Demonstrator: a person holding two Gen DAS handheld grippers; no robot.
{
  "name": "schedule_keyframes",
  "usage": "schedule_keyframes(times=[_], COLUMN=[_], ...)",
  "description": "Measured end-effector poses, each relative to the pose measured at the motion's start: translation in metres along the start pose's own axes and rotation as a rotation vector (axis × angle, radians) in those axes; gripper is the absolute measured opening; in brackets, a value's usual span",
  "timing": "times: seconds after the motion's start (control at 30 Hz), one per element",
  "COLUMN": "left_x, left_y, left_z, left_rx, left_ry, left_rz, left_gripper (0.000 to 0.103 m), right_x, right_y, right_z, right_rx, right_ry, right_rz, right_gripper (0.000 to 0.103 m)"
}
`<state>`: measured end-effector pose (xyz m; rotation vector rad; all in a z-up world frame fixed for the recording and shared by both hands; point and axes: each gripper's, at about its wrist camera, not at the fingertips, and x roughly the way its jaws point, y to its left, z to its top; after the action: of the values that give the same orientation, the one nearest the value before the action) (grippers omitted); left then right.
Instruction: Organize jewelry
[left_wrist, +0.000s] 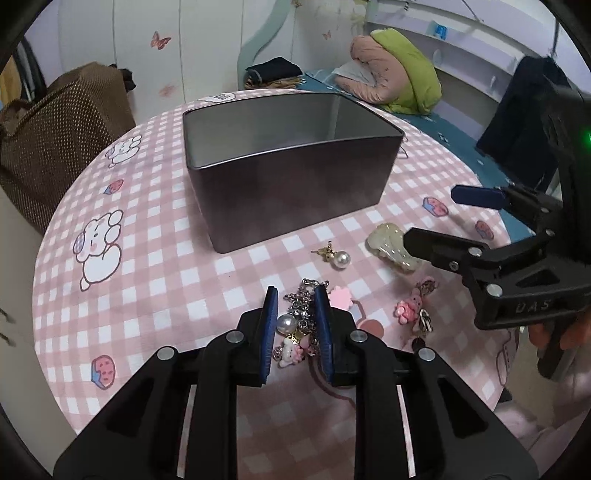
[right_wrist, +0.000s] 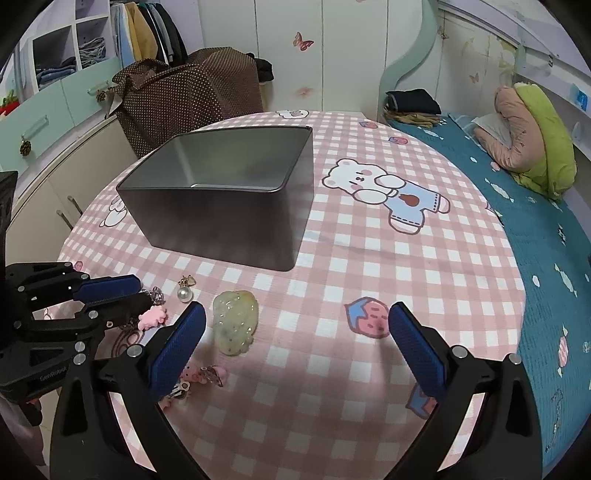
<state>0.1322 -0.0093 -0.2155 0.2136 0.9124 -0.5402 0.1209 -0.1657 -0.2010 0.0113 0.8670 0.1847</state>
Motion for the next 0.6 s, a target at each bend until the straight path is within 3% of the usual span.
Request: schedule_keyframes(times=[0.03, 0.07, 0.1, 0.33, 0.5, 0.6], left_x=[0.0, 0.0, -0.002, -0.018, -0.032, -0.046], left_y=[-0.001, -0.002, -0.001, 0.014, 0.029, 0.038], left_z=[-0.001, -0.001, 0.0, 0.004, 0.008, 0.01], left_rx=[0.008, 0.013, 0.005, -0.097, -0.184, -0.241], left_ry=[-0.003, -0.008, -0.025, -0.105, -0.154, -0.223], left_rz=[0.001, 0.002, -0.001, -0.019, -0.087, -0.106], left_gripper=[0.018, 0.009, 0.008, 0.007, 0.007, 0.007], right_x=[0.001, 0.002, 0.002, 0.002, 0.002, 0.002], right_y=[0.001, 0.001, 0.002, 0.011, 0.014, 0.017], right_z=[0.0, 0.0, 0.001, 0.003, 0.005, 0.007], right_rx=[-0.002, -0.004, -0.008, -0.036, -0.04, -0.049], right_ry=[0.002, 0.003, 0.005, 0.0, -0.002, -0.005], right_rz=[0.002, 0.003, 0.007, 0.015, 0.021, 0.016], right_gripper=[0.095, 0.095, 0.095, 0.095, 0.095, 0.094])
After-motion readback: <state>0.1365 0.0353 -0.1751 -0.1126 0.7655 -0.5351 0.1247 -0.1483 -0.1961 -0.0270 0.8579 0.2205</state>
